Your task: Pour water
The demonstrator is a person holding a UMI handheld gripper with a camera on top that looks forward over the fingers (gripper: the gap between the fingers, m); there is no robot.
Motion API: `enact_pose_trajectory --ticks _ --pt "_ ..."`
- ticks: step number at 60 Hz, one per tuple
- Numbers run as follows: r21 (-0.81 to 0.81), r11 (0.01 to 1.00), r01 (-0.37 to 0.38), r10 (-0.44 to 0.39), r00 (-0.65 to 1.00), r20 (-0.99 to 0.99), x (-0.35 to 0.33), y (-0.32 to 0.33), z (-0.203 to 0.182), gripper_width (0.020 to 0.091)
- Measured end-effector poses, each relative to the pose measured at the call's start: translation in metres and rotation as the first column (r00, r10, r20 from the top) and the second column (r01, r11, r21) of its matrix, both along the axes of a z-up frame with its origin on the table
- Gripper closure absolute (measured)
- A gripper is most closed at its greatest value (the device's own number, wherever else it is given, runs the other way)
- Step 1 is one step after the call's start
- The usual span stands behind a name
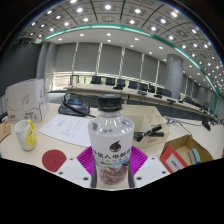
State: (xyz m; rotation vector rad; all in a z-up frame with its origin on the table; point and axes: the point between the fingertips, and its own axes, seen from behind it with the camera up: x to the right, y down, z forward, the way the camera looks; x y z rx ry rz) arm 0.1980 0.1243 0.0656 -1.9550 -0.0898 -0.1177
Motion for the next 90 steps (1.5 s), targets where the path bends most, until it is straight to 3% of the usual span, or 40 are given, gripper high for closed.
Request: enact_pose_trajectory --ticks 15,27,41,54,62,69,76,83,90 --pt "0.032 0.999 -0.032 0.018 0.932 0.362 -0.035 0.008 0.070 0.0680" --pt "0.017 0.992 -0.128 0.077 0.696 0.713 -0.103 0.021 0.113 0.0683" --pt "-0.114 0.957 -0.265 0.166 0.180 0.970 -0.171 0.036 0.107 0.0685" --pt "-0.206 0.946 -0.251 0.161 -0.188 0.969 -0.193 0.049 0.091 0.0684" --pt "-0.234 0.936 -0.264 0.151 -0.300 0.942 -0.205 0.053 0.089 0.0683" --pt "-0.237 0.931 -0.279 0.153 -0.292 0.944 -0.210 0.052 0.091 0.0682" --pt "-0.200 0.936 -0.291 0.157 -0.164 0.974 -0.210 0.049 0.100 0.0681" --pt "-0.107 0.945 -0.310 0.162 0.157 0.974 -0.210 0.039 0.116 0.0681" --pt "-0.008 0.965 -0.262 0.157 0.551 0.819 -0.202 0.026 0.128 0.0682"
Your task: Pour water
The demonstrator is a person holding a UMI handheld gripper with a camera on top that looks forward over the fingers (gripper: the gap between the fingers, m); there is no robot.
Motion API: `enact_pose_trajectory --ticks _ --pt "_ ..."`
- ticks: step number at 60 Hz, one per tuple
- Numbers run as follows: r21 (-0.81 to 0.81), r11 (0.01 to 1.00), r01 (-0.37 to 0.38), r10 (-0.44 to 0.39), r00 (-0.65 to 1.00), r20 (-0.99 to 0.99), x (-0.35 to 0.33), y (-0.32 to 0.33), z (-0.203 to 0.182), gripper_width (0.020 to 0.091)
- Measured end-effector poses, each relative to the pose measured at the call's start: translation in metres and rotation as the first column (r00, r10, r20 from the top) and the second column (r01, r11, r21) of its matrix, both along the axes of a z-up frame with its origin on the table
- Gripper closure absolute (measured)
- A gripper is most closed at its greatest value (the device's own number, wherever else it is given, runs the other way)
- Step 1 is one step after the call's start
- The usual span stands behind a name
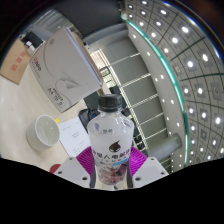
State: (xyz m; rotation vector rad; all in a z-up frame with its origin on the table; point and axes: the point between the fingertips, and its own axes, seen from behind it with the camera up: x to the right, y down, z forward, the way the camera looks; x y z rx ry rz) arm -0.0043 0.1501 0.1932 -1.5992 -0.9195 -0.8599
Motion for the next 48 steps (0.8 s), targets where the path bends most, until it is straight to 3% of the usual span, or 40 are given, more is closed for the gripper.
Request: enact_pose_trajectory --ticks 8,20,38,48 --pt "-0.060 0.998 0.029 -0.050 0.923 -0.381 0.002 -0.011 -0.010 0.0680" --pt "-0.184 0.983 0.018 -0.146 0.682 -0.717 0.008 -0.019 -0.062 0.0679" --pt "-0.256 0.966 0.041 -0.240 0.519 -0.821 0.021 -0.015 -0.145 0.0666" --pt "-0.211 0.977 0.042 -0.208 0.442 -0.873 0.028 -0.016 -0.140 0.0575"
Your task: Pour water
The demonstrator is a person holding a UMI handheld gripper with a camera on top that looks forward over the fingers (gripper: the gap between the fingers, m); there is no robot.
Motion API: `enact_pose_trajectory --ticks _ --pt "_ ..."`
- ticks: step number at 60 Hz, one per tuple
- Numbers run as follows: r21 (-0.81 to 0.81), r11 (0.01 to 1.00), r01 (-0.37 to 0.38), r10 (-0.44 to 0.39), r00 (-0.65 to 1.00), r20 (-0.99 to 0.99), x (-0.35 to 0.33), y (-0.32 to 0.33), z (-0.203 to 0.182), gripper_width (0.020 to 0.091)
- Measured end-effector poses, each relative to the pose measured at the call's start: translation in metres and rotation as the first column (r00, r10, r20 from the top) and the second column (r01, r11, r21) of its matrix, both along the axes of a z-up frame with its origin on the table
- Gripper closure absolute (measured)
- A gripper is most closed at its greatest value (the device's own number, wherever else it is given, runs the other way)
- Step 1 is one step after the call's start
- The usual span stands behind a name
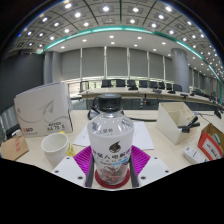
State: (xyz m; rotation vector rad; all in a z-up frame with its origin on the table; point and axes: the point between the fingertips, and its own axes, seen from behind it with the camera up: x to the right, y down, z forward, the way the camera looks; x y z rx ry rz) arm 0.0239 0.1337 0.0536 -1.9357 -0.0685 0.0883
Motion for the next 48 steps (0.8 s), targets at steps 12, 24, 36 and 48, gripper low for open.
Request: enact_pose_trajectory --ticks 12,24,36,48 --pt "-0.136 0.991 -0.017 0.014 1.000 -0.028 -0.007 -0.018 -0.017 0.0251" --pt "-0.224 0.970 0.090 -0.085 0.996 0.034 0.012 -0.069 0.017 0.0244" --pt "-0.348 0.930 0.118 -0.102 0.993 0.066 -0.007 -0.169 0.078 0.0243" --pt "-0.377 0.921 0.095 -0.069 0.994 0.083 -0.049 -0.259 0.132 0.0242"
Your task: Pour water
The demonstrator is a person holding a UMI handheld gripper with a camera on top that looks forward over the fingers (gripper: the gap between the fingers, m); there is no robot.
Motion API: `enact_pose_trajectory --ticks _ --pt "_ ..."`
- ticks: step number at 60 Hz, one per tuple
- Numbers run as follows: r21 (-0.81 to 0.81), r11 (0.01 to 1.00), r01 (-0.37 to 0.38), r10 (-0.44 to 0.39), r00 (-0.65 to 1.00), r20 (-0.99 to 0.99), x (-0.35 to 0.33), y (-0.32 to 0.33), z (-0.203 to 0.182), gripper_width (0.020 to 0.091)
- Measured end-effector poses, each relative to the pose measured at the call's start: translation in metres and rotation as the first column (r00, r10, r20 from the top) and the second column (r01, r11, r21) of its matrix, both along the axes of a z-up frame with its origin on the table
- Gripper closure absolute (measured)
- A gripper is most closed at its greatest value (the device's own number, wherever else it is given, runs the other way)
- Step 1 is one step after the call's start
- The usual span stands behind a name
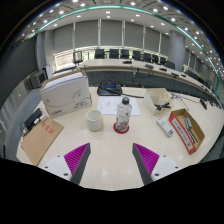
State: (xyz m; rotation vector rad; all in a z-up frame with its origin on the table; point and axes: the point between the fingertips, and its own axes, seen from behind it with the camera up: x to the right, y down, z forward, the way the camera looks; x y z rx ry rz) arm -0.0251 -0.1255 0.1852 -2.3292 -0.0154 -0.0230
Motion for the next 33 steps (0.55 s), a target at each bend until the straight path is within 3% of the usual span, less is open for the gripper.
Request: enact_pose_trajectory --ticks 11,33 --pt "0.005 1.000 0.005 -0.004 1.000 -0.010 -0.027 -0.045 0.021 0.0243" --pt "0.030 0.999 -0.026 0.025 0.999 0.037 -0.045 -0.061 0.031 0.0242"
